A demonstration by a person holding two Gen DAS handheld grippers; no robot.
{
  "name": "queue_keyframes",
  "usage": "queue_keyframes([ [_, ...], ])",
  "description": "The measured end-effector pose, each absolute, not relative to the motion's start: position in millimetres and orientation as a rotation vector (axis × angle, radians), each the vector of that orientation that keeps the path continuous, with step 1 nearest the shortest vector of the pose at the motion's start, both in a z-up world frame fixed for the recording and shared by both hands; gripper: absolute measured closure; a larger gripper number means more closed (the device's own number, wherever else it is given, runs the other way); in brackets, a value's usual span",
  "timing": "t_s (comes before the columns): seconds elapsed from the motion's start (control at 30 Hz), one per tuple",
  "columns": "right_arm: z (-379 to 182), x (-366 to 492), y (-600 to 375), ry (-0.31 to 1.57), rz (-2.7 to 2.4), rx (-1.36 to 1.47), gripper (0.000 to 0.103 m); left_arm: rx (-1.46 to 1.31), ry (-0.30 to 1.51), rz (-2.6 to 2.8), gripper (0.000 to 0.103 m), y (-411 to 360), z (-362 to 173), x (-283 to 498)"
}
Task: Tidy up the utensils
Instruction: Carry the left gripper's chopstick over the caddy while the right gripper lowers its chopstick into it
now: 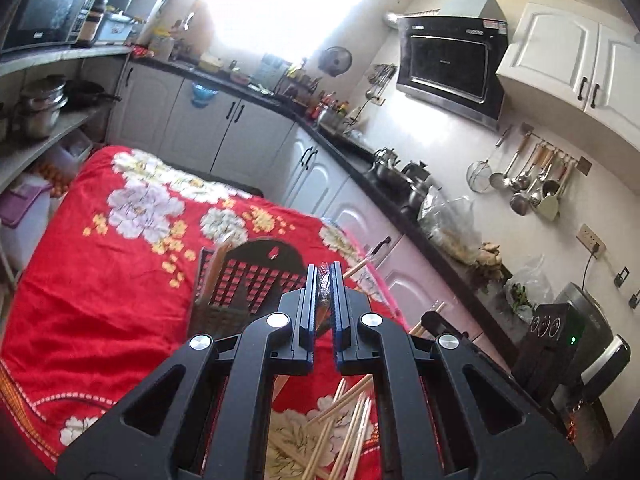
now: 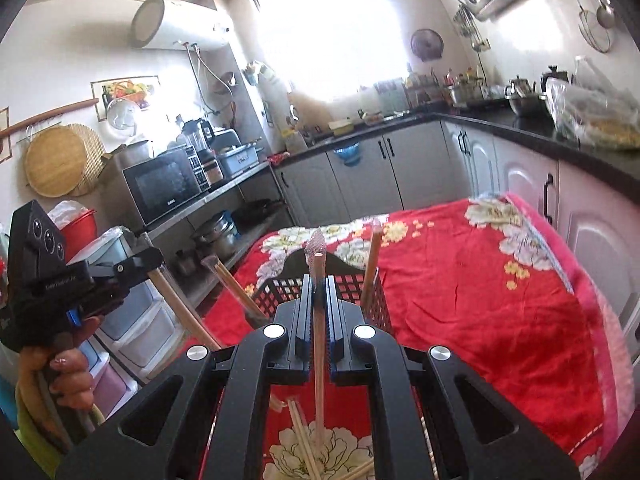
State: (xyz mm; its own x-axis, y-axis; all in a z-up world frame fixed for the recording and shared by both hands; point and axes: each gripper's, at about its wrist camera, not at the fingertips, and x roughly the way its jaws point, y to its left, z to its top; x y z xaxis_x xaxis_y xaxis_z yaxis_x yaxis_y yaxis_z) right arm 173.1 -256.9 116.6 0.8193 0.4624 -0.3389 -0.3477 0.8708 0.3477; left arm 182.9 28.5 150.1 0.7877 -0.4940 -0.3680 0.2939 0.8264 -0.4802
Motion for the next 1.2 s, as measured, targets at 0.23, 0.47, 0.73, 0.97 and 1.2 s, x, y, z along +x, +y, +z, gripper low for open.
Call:
queue_keyframes([
  [0.23, 134.9, 176.5, -261.4, 0.373, 0.417, 0.254, 0.097, -0.390, 0.447, -0.458, 0.100, 16.3, 178.8, 189.3],
  [0.47, 159.0, 181.5, -265.9, 0.305, 0.408, 0.245, 0.097, -0.367, 0.388, -0.456, 0.100, 7.9, 203.2, 200.4],
  [0.73, 193.2, 195.4, -264.5, 0.216, 0.395, 0.235, 0.097, -0.341, 0.332, -0.432, 0.100, -0.8, 222.6, 215.4],
  [0.97, 212.8, 211.4, -256.1, 0.160, 0.381, 0.197, 0.097, -0.327, 0.318, -0.410, 0.100, -6.0, 222.9, 228.3],
  [1.2, 212.3, 229.9, -251.6, 0.142, 0.362, 0.162, 0.097, -0.323, 0.322, -0.393, 0.100, -8.0, 212.9, 242.6],
])
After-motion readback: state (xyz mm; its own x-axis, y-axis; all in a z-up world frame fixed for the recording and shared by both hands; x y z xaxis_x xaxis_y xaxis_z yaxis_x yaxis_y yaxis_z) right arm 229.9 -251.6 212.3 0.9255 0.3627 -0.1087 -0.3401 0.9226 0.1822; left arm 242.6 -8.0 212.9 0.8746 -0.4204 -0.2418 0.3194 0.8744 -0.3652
